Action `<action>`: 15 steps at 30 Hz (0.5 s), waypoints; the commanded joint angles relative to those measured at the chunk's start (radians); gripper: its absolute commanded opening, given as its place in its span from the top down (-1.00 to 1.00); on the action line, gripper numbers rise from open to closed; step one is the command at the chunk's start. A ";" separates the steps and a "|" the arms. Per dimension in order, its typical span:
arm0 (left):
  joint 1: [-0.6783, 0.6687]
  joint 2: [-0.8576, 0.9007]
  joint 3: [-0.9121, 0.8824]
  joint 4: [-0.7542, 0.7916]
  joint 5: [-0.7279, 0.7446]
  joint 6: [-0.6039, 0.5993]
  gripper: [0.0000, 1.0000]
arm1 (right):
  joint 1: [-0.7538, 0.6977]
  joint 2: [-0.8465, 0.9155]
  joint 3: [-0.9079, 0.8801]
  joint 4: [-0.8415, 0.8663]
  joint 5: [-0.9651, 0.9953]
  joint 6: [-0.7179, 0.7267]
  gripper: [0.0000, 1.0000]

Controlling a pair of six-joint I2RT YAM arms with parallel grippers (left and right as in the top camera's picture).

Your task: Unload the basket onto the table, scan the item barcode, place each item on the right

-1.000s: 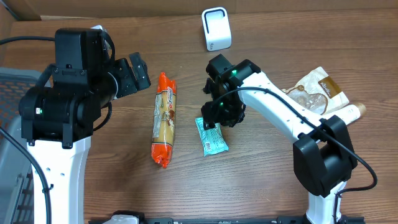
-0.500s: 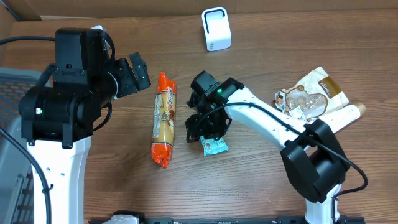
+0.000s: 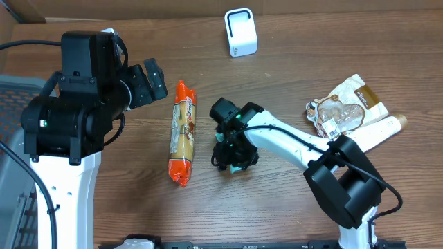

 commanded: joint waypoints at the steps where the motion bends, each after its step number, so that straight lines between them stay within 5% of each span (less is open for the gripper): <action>1: 0.004 0.002 0.016 0.001 -0.005 -0.006 -0.99 | -0.084 -0.018 -0.006 -0.016 0.204 0.007 -0.25; 8: 0.004 0.002 0.016 0.001 -0.005 -0.006 -0.99 | -0.295 -0.018 -0.001 0.170 0.360 -0.081 -0.25; 15: 0.004 0.002 0.016 0.001 -0.005 -0.006 -0.99 | -0.386 -0.032 0.141 0.140 -0.078 -0.103 -0.14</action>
